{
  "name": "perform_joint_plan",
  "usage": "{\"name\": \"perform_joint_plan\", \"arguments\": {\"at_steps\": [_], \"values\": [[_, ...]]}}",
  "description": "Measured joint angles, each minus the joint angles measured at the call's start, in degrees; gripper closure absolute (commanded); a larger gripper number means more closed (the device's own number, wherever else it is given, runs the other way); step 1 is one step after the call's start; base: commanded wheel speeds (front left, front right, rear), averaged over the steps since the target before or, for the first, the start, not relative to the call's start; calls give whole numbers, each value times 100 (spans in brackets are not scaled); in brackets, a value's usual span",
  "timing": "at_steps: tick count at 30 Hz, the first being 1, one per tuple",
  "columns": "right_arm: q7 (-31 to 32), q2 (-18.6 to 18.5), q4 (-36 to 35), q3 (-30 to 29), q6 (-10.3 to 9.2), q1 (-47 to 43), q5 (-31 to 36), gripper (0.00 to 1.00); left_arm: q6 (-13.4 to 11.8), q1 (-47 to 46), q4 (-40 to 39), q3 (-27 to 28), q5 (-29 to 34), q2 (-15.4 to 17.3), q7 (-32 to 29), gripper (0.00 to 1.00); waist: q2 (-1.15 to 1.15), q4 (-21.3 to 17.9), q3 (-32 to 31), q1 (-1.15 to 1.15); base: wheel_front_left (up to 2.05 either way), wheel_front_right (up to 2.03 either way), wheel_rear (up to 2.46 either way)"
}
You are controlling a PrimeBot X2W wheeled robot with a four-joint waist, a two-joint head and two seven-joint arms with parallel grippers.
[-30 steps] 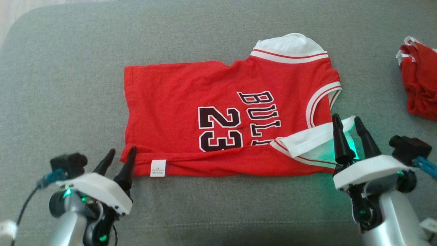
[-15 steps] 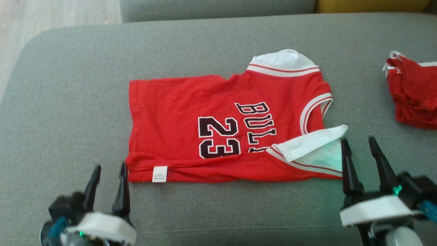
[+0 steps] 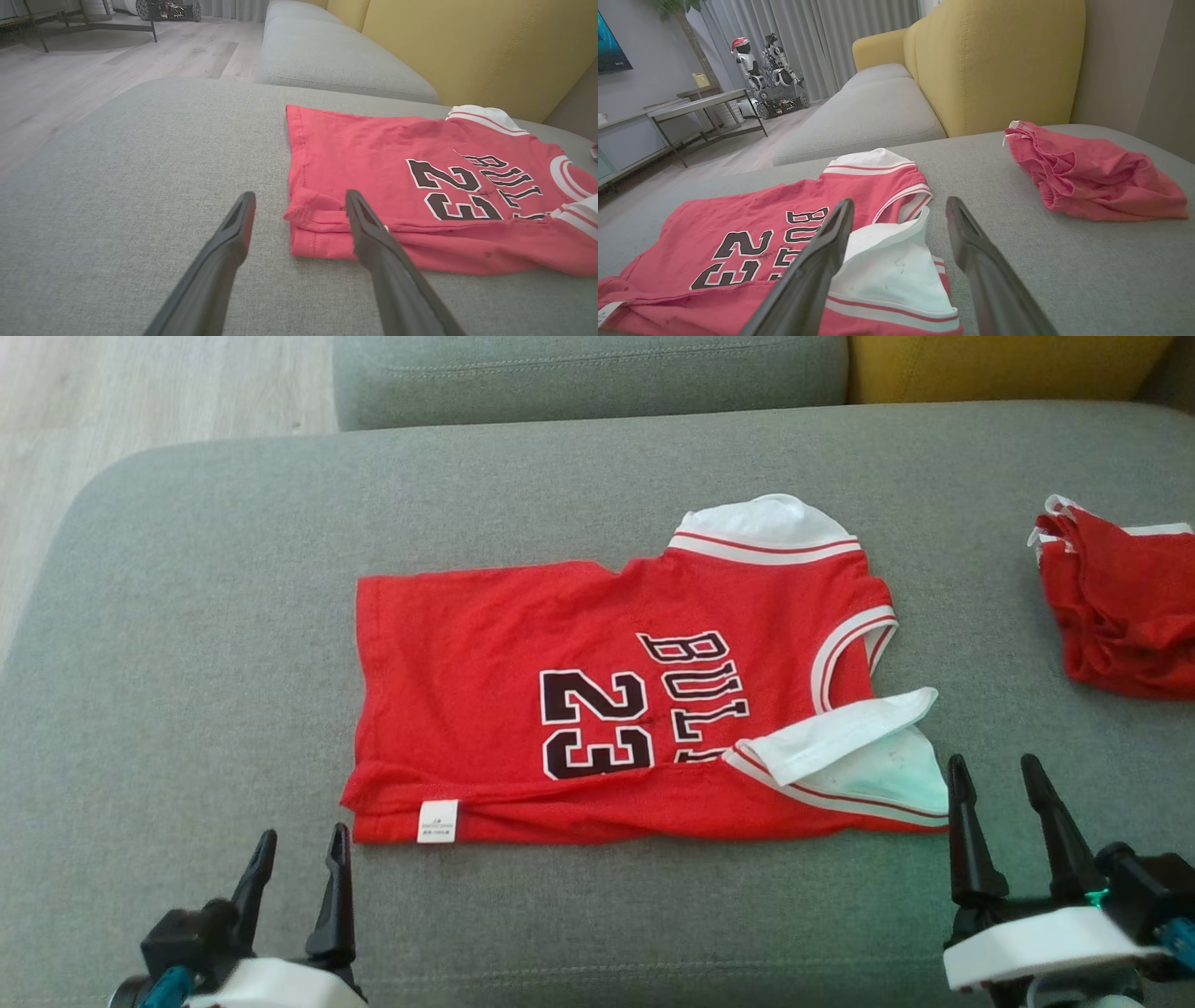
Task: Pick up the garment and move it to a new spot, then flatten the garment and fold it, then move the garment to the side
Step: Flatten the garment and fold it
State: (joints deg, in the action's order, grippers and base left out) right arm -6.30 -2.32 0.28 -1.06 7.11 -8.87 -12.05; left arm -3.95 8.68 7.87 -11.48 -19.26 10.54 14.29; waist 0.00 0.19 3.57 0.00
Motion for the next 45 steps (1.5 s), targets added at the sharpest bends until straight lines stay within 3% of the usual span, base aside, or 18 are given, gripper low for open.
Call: {"name": "perform_joint_plan", "arguments": {"at_steps": [10,18,30,31,32,33,34,36,37,38,45], "values": [[230,0,105,0,0,15,73,0,205,-60,318,27,38,-41,-40,0,0,-3,98,0,0,0,0],[1165,2,714,-166,0,436,527,0,545,-817,1001,-92,-368,-104,-786,0,0,76,499,0,0,0,0],[2095,2,1017,-421,0,745,559,0,860,-1422,1780,-89,-825,-118,-1122,0,0,60,895,0,0,0,0],[2143,2,1074,-446,0,788,527,0,907,-1461,1816,-90,-882,-122,-1138,12,0,58,903,0,0,0,0],[2146,2,1116,-466,0,843,481,0,907,-1500,1847,-94,-922,-119,-1178,56,0,58,908,0,0,0,0],[2156,1,1155,-468,0,912,461,0,912,-1541,1883,-96,-935,-116,-1180,90,0,55,909,0,0,0,0],[2198,1,1207,-466,0,995,374,0,955,-1591,1948,-96,-973,-112,-1209,100,0,52,906,0,0,0,0],[2224,1,1323,-466,0,1154,303,1,1003,-1690,2041,-149,-1000,-118,-1252,100,0,50,904,0,0,0,0],[2263,-3,1383,-466,0,1220,281,59,1005,-1723,2086,-171,-1000,-116,-1250,100,0,51,904,0,0,0,0],[2269,-3,1445,-465,0,1270,237,100,1011,-1741,2126,-183,-1000,-104,-1241,100,0,56,901,0,0,0,0],[2187,-3,1558,-467,0,1305,51,100,1050,-1809,2298,-311,-996,-100,-1043,100,0,103,823,0,0,0,0]]}}
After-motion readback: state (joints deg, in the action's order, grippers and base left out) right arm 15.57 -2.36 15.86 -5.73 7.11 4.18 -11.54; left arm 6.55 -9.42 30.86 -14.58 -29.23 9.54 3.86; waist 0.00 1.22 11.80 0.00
